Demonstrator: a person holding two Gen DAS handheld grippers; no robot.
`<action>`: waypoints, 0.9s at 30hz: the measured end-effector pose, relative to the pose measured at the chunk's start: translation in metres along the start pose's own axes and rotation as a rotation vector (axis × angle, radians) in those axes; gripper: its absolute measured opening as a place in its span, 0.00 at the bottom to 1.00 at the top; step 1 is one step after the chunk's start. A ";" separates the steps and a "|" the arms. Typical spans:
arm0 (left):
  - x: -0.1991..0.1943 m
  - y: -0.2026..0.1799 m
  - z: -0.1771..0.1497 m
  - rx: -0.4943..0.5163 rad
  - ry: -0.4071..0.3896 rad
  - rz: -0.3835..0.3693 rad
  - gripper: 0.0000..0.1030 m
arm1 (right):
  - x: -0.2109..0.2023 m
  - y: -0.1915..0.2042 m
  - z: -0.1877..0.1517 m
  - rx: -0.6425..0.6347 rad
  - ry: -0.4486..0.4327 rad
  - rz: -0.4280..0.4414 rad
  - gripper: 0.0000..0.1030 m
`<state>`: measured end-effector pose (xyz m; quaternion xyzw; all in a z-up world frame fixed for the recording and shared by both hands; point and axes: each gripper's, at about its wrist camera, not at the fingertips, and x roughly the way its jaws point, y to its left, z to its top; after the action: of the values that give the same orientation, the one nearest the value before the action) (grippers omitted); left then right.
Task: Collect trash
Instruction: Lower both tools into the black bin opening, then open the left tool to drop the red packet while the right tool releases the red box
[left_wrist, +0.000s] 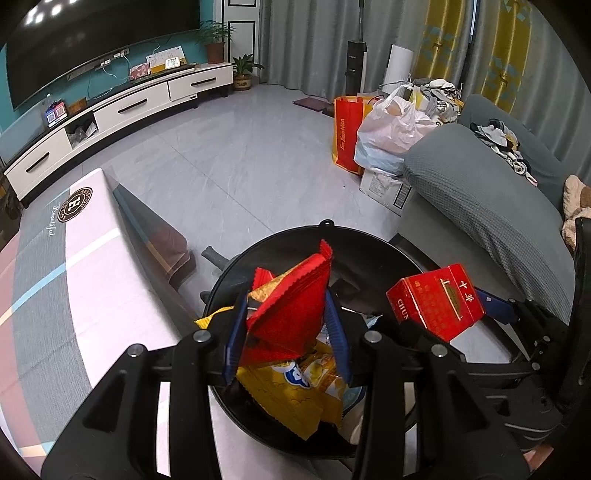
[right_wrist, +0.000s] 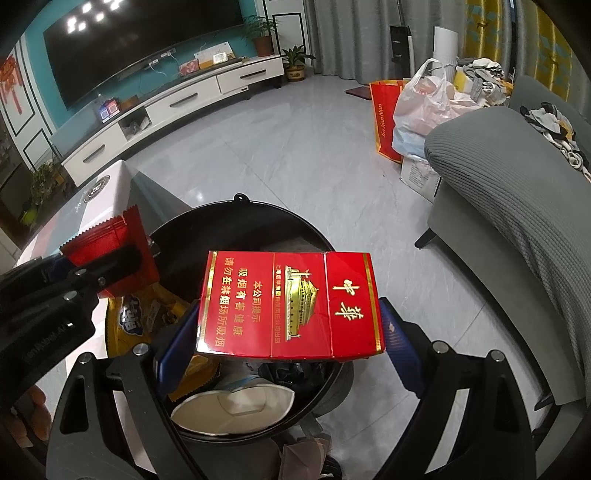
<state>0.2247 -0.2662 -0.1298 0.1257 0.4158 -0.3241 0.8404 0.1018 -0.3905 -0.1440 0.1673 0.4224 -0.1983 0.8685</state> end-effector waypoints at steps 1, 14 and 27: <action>0.000 0.000 0.000 0.000 0.000 0.001 0.40 | 0.000 0.000 0.000 -0.002 0.001 -0.001 0.87; -0.002 0.002 -0.002 0.000 0.003 0.003 0.40 | 0.002 0.003 -0.001 -0.016 0.010 -0.003 0.87; -0.005 0.002 -0.002 0.003 0.006 0.008 0.40 | 0.000 0.005 -0.002 -0.019 0.015 0.001 0.87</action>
<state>0.2230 -0.2618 -0.1273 0.1297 0.4171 -0.3212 0.8403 0.1028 -0.3854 -0.1449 0.1608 0.4308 -0.1927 0.8668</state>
